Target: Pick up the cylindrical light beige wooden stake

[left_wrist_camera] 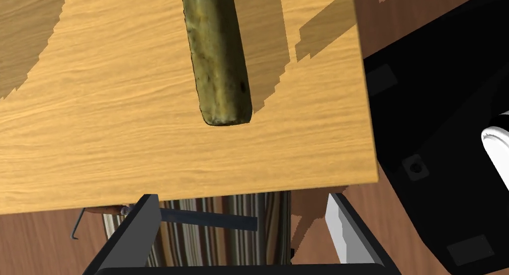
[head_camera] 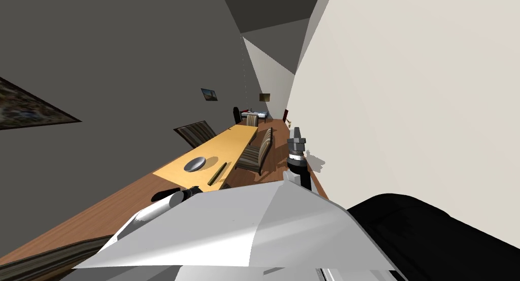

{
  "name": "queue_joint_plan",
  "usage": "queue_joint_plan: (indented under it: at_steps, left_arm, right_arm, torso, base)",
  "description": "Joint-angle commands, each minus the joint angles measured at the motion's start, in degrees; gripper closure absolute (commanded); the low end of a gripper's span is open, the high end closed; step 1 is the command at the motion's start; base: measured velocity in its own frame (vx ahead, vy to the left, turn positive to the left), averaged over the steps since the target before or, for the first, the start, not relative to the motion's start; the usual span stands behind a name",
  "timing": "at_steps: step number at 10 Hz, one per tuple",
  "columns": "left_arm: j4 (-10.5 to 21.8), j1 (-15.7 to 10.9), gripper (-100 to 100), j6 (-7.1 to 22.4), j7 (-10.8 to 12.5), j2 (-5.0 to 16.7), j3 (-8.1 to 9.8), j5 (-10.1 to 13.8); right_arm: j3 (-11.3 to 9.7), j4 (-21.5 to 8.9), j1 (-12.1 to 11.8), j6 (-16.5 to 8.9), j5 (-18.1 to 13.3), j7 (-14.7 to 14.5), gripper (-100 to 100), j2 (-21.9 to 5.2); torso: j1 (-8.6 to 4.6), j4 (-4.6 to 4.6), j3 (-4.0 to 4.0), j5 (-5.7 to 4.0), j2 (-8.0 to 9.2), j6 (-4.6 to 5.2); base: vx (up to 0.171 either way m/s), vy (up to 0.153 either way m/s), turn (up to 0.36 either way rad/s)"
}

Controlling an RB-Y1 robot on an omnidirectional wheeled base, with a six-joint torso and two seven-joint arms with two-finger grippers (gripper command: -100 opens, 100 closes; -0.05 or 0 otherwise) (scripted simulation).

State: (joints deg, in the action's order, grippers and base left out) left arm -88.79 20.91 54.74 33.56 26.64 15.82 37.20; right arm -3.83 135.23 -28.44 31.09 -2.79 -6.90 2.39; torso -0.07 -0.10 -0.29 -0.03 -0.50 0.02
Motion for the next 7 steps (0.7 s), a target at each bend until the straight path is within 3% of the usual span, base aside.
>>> queue_joint_plan:
  at_steps: [1,2,7]
  left_arm:
    - [2.86,-0.86,-100,2.86,1.58,0.03,0.77,0.35]
    - [2.87,-0.86,-100,3.57,1.58,0.03,0.77,0.35]
    - [9.45,-3.16,-100,12.01,6.18,-0.07,2.94,0.23]
  right_arm:
    - [0.0,0.0,0.0,0.0,0.0,0.0,0,0.0]
    - [0.0,0.0,-0.01,0.0,0.0,0.0,0,0.0]
    - [0.0,0.01,-0.01,0.0,0.0,0.0,0,0.0]
  torso:
    - [0.0,0.0,0.0,0.0,0.0,0.0]
    - [-0.03,-0.06,-0.17,0.0,-0.31,0.01]
    - [0.0,-0.09,-0.24,0.0,-0.41,0.01]
  base:
    - [0.238,-0.032,-0.059]
    - [0.191,-0.017,-0.016]
    - [0.206,-0.011,-0.052]
